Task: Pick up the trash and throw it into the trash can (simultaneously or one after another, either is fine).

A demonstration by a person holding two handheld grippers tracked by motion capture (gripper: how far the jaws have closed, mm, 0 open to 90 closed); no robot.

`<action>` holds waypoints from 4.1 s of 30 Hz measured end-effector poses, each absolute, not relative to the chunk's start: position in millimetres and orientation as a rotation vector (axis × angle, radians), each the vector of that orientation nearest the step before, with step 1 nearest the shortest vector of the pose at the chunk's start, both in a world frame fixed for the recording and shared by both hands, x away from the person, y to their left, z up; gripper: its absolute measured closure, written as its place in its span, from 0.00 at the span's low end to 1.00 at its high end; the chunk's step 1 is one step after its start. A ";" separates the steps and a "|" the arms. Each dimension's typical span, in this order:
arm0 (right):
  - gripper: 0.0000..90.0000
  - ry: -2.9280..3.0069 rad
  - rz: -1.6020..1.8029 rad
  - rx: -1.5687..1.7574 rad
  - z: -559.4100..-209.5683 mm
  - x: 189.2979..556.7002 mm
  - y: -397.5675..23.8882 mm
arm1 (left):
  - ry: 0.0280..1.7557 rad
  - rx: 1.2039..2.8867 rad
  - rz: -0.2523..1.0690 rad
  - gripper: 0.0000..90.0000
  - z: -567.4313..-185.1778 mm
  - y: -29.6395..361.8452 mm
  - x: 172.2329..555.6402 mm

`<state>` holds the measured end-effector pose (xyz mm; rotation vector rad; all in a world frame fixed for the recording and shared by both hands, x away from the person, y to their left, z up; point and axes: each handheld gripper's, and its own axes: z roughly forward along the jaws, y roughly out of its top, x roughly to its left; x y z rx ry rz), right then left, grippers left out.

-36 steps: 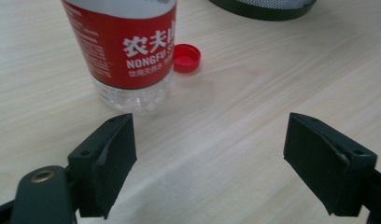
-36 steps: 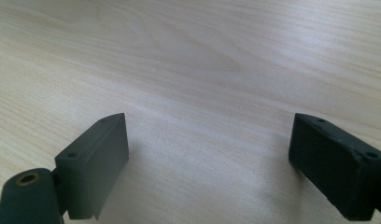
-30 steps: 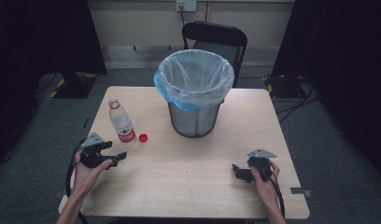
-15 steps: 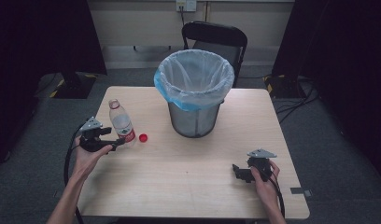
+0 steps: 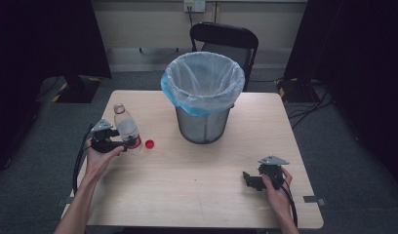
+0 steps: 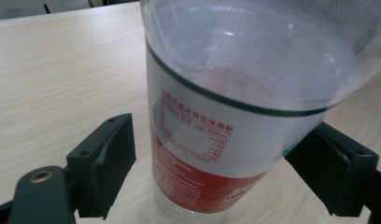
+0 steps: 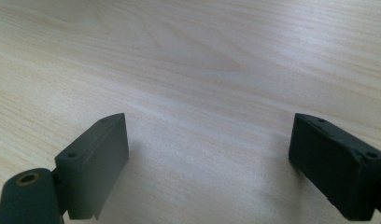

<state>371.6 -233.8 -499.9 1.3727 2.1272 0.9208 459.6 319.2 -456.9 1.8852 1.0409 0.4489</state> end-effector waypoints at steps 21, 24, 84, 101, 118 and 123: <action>0.12 2.127 0.921 1.373 -500.0 371.6 -233.8 | 1.032 1.874 0.494 0.31 -462.7 307.3 463.8; 0.12 2.127 0.921 1.373 -499.9 371.6 -233.8 | 1.019 1.863 0.502 0.31 -459.9 305.7 461.7; 0.12 2.128 0.920 1.372 -499.9 371.6 -233.9 | 0.806 1.660 0.422 0.31 -356.6 266.3 436.8; 0.12 2.128 0.919 1.371 -499.9 371.5 -233.9 | 0.762 1.626 0.415 0.32 -329.5 261.7 435.9; 0.12 2.128 0.919 1.371 -499.9 371.5 -233.9 | 0.709 1.617 0.416 0.32 -295.5 248.0 439.4; 0.12 2.128 0.919 1.371 -499.9 371.5 -233.9 | 0.694 1.605 0.407 0.32 -286.4 244.6 441.8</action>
